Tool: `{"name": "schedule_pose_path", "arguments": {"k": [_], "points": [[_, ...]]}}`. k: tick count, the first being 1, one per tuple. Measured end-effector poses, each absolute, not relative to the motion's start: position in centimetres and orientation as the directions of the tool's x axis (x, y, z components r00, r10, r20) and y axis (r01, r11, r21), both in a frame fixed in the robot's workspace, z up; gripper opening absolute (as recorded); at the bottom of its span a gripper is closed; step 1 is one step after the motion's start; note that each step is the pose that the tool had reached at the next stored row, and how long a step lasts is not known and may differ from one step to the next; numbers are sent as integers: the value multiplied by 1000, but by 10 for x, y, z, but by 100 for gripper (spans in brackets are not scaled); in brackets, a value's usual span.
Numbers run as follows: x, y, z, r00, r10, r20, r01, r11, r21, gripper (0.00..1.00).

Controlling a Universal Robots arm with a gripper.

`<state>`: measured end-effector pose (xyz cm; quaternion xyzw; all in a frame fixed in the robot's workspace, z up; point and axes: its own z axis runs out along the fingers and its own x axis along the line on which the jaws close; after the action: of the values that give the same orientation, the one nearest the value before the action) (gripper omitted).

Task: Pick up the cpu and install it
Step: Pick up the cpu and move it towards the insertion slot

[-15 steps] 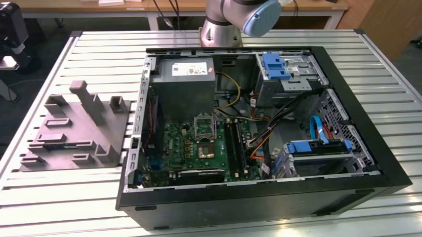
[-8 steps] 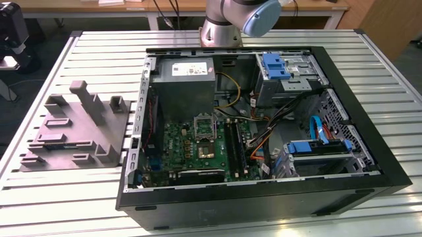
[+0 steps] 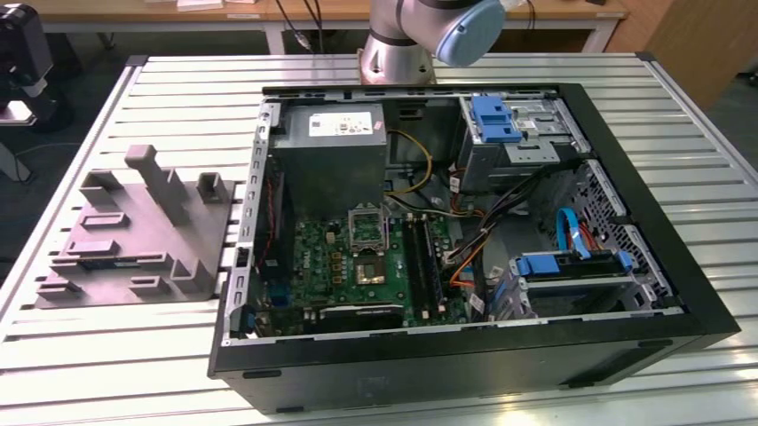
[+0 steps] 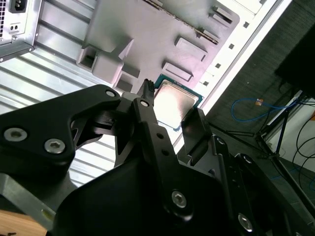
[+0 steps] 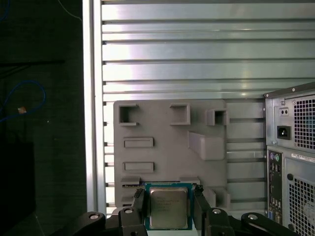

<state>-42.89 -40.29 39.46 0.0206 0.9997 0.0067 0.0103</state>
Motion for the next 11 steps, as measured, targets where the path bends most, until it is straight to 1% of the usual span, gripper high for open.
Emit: {"name": "schedule_pose_path", "arguments": {"k": [11], "points": [[-427,-403,395,-999,41,-20,41,999,14,47]]}}
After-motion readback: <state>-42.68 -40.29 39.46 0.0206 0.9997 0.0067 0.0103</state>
